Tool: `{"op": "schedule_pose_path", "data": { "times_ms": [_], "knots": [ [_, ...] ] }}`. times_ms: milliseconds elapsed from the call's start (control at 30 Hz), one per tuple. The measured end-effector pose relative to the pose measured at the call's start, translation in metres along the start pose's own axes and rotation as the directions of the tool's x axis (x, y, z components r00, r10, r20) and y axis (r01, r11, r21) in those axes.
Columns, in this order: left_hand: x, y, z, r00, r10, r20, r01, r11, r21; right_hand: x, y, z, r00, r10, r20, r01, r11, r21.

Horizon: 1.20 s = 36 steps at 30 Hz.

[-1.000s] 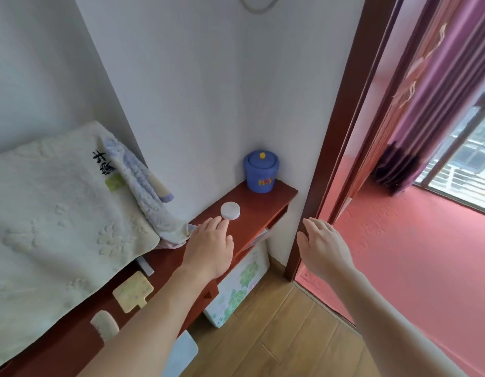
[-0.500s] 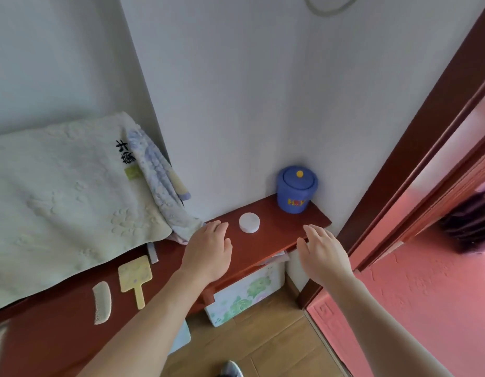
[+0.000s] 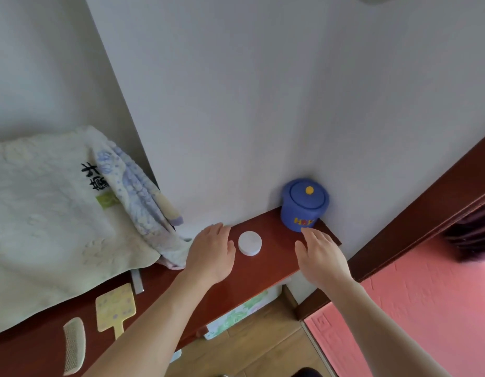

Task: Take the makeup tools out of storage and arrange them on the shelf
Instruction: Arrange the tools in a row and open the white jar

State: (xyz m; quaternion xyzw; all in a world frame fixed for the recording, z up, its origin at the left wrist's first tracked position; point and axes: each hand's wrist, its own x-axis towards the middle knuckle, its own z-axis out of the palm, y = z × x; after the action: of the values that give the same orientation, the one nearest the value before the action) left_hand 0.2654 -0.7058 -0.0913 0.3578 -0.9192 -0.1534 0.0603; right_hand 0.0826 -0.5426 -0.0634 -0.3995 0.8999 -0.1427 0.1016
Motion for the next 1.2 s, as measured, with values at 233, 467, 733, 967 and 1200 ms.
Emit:
{"op": "schedule_pose_path", "data": {
  "times_ms": [233,467,733,967,1200],
  "knots": [
    [0.016,-0.005,0.006,0.993,-0.111,0.033,0.112,0.992,-0.050,0.052,0.005,0.015,0.987,-0.105,0.121,0.106,0.994,-0.002],
    [0.016,0.002,0.013,0.948,-0.316,0.037,0.318,0.941,-0.116,0.106,0.014,0.028,0.923,-0.285,0.259,0.283,0.958,0.043],
    [0.014,0.022,0.040,0.852,-0.523,0.017,0.519,0.839,-0.165,0.143,0.033,0.040,0.845,-0.404,0.351,0.401,0.912,0.083],
    [0.024,0.029,0.054,0.833,-0.552,0.030,0.548,0.817,-0.181,0.159,0.033,0.054,0.788,-0.479,0.387,0.489,0.869,0.082],
    [0.036,0.020,0.065,0.846,-0.528,0.074,0.531,0.823,-0.204,0.168,0.030,0.075,0.753,-0.499,0.429,0.512,0.854,0.093]
  ]
}}
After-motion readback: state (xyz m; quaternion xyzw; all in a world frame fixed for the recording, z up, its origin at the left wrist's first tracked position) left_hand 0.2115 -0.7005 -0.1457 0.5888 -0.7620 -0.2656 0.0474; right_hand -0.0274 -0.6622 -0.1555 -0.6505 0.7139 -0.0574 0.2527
